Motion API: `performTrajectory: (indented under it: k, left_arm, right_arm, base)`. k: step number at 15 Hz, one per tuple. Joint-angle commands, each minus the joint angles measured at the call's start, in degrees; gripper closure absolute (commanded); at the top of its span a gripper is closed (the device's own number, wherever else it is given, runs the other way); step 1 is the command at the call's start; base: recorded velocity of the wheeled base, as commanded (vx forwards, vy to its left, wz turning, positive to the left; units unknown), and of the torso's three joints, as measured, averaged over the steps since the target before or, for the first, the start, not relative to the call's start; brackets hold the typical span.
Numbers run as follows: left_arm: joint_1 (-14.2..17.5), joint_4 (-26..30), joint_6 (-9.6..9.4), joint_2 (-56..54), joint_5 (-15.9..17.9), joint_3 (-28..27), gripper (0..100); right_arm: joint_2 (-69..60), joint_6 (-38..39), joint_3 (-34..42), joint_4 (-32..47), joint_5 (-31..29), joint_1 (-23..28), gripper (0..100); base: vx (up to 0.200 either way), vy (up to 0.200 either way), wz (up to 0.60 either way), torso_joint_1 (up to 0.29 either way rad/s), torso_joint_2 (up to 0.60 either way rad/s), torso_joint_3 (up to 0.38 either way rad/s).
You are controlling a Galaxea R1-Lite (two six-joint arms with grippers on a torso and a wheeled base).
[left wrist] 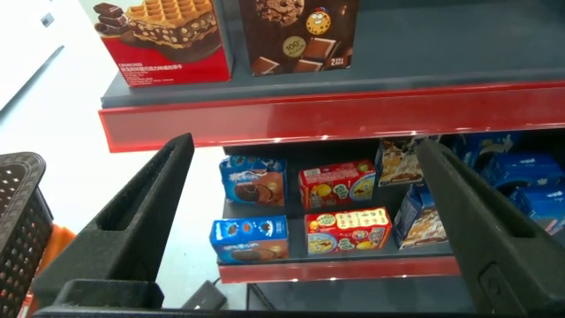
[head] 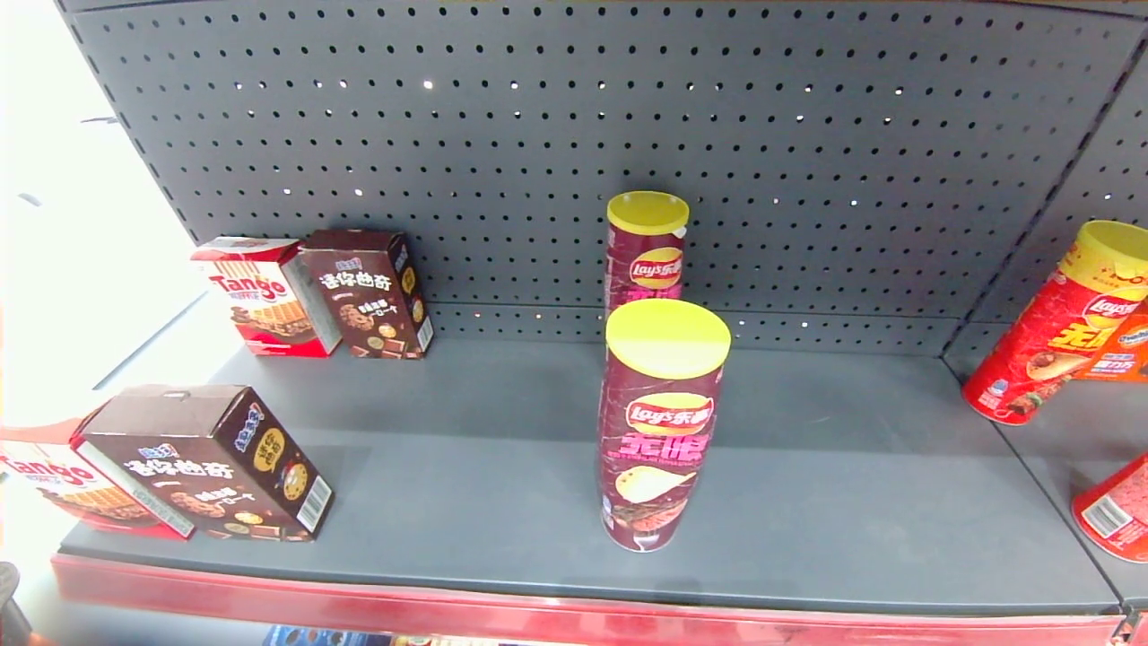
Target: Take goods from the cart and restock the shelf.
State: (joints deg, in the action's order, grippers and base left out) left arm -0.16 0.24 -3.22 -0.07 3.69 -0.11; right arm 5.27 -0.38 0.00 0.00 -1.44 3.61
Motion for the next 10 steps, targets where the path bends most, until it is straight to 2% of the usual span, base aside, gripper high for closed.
performTrajectory:
  k: [1,10]
  left_arm:
    - [-0.02,0.11,-0.03,0.07,0.0,-0.07,0]
    - [-0.02,-0.07,0.76,0.07,-0.35,0.02,0]
  right_arm:
    - [-5.27,-0.15,0.0,0.0,0.21,-4.05,0]
    - [-5.0,-0.24,0.0,-0.09,0.65,-3.61,0]
  base:
    - [0.0,0.0,0.0,0.0,0.0,0.0]
    - [0.0,0.0,0.0,0.0,0.0,0.0]
